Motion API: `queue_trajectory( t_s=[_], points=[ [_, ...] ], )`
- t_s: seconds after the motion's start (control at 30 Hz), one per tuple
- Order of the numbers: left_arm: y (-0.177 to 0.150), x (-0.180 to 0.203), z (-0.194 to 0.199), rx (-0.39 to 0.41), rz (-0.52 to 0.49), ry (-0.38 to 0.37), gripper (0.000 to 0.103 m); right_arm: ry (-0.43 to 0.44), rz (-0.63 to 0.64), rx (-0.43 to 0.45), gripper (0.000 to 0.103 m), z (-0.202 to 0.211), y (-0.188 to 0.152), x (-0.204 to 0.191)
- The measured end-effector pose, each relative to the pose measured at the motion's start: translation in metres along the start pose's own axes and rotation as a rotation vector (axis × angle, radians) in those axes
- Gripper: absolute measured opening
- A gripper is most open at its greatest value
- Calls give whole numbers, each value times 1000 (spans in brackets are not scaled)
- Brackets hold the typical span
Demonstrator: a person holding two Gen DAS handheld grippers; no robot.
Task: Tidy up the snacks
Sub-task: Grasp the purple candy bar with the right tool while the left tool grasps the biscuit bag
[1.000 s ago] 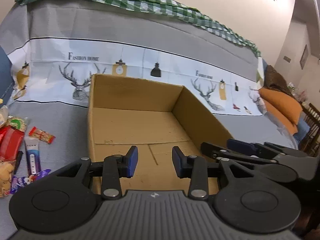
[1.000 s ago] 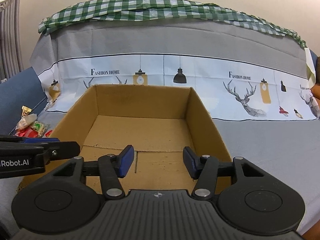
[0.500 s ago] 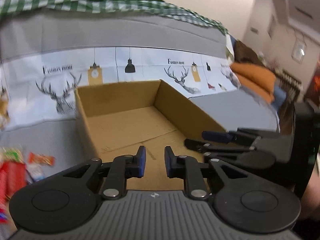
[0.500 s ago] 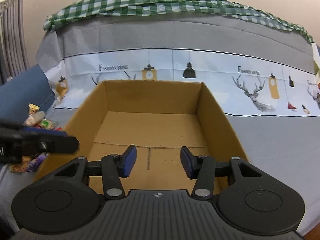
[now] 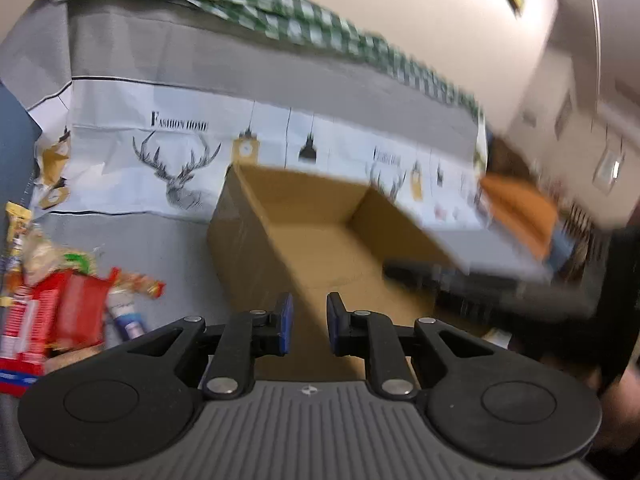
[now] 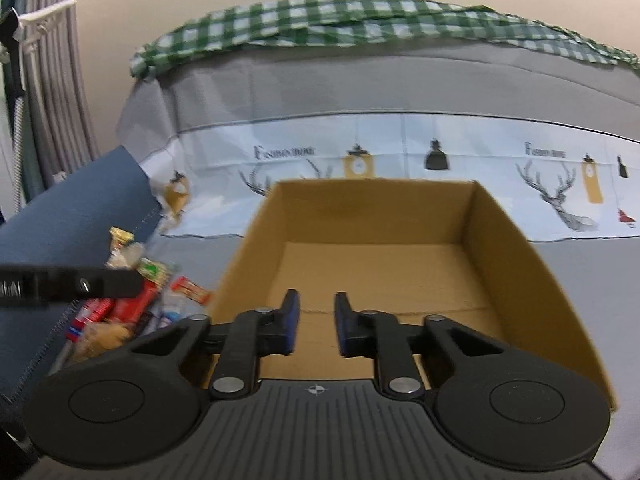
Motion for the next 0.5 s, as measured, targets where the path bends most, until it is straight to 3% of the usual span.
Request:
queue_trajectory(
  t_s=[0.07,0.1,0.2,0.33,0.5],
  points=[
    [-14,-9,14,-37,-121,97,19,31,-4,20,14,2,2,-15],
    [-17,-17,21,-43,-131,139,19,54,-6,24,14,2,2,-24],
    [-11,-51,52,62,27,183,19,124,-4,15,14,3,1,-50],
    [-27,-100,67,99,221,279,19,184,19,-20,14,-4,-11,-84],
    [-51,-139,51,20,336,349,20,241,44,-88,15,-19,-31,-123]
  ],
)
Point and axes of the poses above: each gripper's, at about its wrist camera, not at the fingertips, and z roughly against the way its jaws point, x to its right, y to its top, the point moved 10 cm from there along -z, roughly the way its jaws point, and after that the axes turned 1 degree about -z, right-handed, at the moved point
